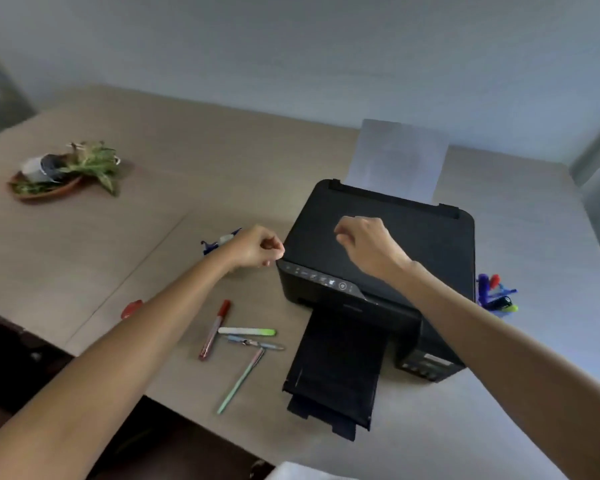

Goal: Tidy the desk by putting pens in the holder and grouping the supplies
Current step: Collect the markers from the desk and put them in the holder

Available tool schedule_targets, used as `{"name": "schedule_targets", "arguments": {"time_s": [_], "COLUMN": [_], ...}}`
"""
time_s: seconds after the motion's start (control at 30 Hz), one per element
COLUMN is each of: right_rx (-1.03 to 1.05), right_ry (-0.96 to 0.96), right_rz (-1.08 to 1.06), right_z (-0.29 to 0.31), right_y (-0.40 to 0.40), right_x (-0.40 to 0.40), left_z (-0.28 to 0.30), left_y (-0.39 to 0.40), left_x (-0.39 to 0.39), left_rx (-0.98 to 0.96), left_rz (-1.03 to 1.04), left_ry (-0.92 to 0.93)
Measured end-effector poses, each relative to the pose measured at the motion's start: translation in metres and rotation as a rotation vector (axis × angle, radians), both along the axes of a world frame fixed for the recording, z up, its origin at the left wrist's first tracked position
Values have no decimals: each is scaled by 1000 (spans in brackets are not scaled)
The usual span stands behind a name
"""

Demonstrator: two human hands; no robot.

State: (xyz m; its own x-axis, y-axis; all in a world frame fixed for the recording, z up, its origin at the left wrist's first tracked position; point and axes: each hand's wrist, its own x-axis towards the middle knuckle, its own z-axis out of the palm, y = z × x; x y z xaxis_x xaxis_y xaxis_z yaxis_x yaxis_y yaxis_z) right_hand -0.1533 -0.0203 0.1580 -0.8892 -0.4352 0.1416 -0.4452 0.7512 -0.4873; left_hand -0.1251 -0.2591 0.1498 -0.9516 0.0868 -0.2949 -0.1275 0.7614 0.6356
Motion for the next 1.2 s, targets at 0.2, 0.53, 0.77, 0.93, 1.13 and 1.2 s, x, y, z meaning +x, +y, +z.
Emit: {"name": "schedule_targets", "arguments": {"time_s": [0.2, 0.53, 0.77, 0.93, 1.13, 1.2], "right_rx": [120, 562, 693, 725, 642, 534], "right_ry": [-131, -468, -439, -403, -285, -226], "right_rz": [217, 228, 216, 242, 335, 431], "right_z": [-43, -144, -178, -187, -167, -162], "right_y": [-111, -169, -186, -183, -157, -155], "right_x": [37, 83, 85, 82, 86, 98], "left_z": [-89, -192, -200, -197, -194, -198], "left_y": [-102, -118, -131, -127, -107, -103], "left_x": [55, 73, 68, 55, 36, 35], "left_rx": [-203, -389, -345, -178, -163, -230], "left_rz": [148, 185, 174, 63, -177, -265], "left_ry": [-204, -299, -190, -104, -209, -234]}}
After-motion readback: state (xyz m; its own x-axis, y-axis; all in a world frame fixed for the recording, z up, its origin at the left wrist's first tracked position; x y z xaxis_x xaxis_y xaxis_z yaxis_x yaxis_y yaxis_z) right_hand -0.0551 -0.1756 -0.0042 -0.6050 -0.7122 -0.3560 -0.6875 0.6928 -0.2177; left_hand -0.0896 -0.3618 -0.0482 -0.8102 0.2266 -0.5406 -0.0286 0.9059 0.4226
